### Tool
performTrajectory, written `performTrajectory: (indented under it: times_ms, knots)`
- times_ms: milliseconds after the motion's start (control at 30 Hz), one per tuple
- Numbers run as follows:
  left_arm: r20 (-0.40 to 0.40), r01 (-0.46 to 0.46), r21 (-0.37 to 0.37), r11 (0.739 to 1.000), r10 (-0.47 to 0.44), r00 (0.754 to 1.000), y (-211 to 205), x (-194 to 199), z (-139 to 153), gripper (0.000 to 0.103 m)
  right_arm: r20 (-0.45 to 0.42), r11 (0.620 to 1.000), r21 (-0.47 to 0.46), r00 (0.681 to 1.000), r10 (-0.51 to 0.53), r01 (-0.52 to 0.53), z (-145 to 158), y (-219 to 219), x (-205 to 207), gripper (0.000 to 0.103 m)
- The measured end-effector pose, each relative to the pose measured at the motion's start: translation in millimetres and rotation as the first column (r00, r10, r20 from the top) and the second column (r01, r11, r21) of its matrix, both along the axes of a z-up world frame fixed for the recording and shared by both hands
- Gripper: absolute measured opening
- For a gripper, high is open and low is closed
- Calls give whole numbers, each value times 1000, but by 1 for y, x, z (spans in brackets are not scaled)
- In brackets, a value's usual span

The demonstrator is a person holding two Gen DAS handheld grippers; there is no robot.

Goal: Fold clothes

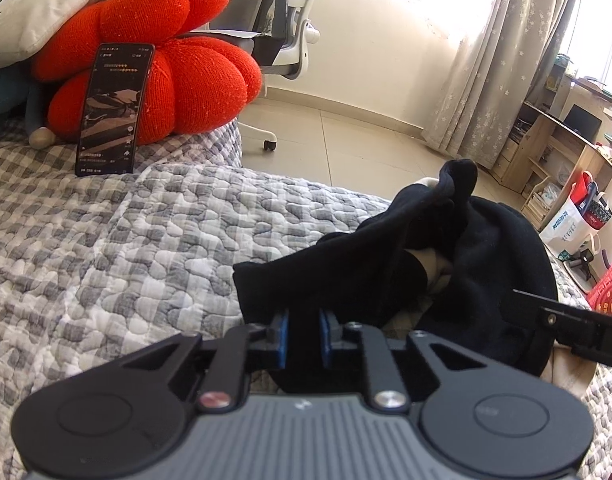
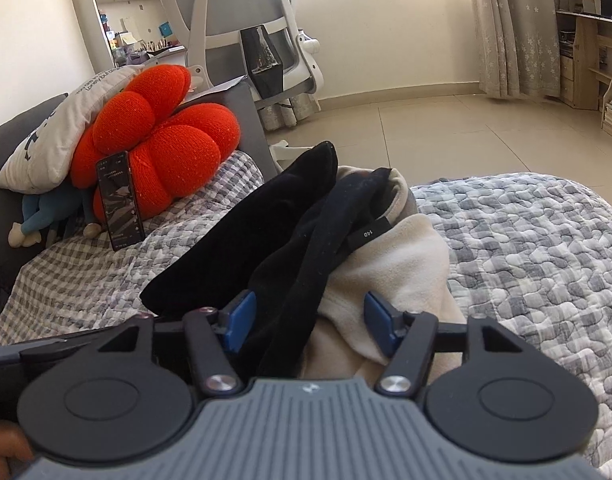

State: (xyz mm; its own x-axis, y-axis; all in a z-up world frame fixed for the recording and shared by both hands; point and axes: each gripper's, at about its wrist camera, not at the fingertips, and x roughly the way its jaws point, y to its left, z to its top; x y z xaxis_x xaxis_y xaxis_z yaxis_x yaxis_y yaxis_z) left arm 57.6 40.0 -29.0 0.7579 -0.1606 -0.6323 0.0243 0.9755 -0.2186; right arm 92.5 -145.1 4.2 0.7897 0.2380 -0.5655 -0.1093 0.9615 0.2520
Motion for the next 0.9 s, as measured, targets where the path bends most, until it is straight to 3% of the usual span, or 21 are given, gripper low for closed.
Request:
performTrajectory:
  times_ms: [100,300,767,900]
  knots:
    - [2,-26,0,1000,26,1000,4,0,1,10,-4,1000,1,1000,-21,21,-2,-6,1,29]
    - [37,-127,80,989,124,992,14,-2,7,8,-12,998,55,999,-31,32,0,-16,-2,14]
    - [59,-290,149,945,284,957,46,5,9,5,-4,996,93,1000,-7,7,5,-17,-9,10]
    - [34,-296,133,946,294,955,52,8,5,5,-6,993,117,1000,-10,11,6,-20,-8,20]
